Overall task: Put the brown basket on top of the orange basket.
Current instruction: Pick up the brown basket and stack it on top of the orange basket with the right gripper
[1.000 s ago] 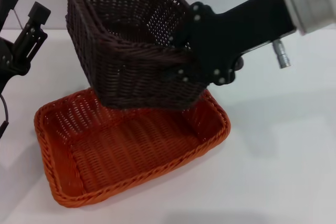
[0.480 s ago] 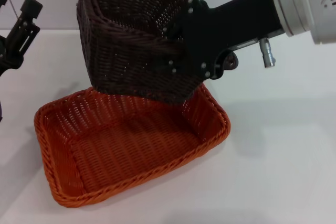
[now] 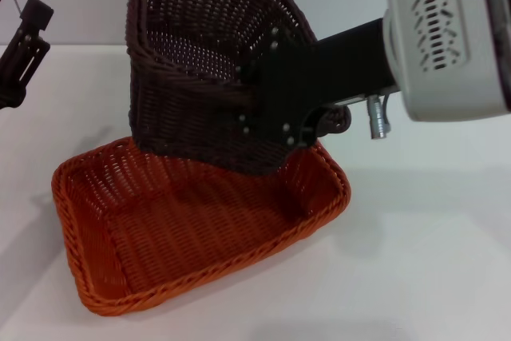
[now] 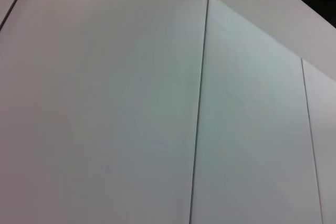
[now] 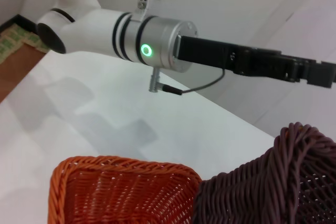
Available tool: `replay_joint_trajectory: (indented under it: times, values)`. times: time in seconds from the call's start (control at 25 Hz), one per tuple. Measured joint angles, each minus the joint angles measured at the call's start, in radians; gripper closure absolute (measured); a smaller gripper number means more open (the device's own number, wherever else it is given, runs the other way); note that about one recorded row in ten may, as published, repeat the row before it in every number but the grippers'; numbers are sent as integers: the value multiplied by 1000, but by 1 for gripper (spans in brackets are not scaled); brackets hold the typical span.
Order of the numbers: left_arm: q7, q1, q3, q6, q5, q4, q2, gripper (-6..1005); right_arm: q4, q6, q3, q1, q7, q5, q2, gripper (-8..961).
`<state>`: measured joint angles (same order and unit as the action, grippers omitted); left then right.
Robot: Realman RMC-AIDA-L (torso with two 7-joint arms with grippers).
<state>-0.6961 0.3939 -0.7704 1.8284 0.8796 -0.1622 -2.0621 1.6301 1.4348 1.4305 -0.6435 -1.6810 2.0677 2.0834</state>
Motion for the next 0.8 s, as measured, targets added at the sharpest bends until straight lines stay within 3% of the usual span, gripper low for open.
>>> replay_joint_trajectory:
  times: [0.8]
  values:
    - [1,-34,0,-38,0,-29,6,202,107,-137,149,70,-181,101,1,798]
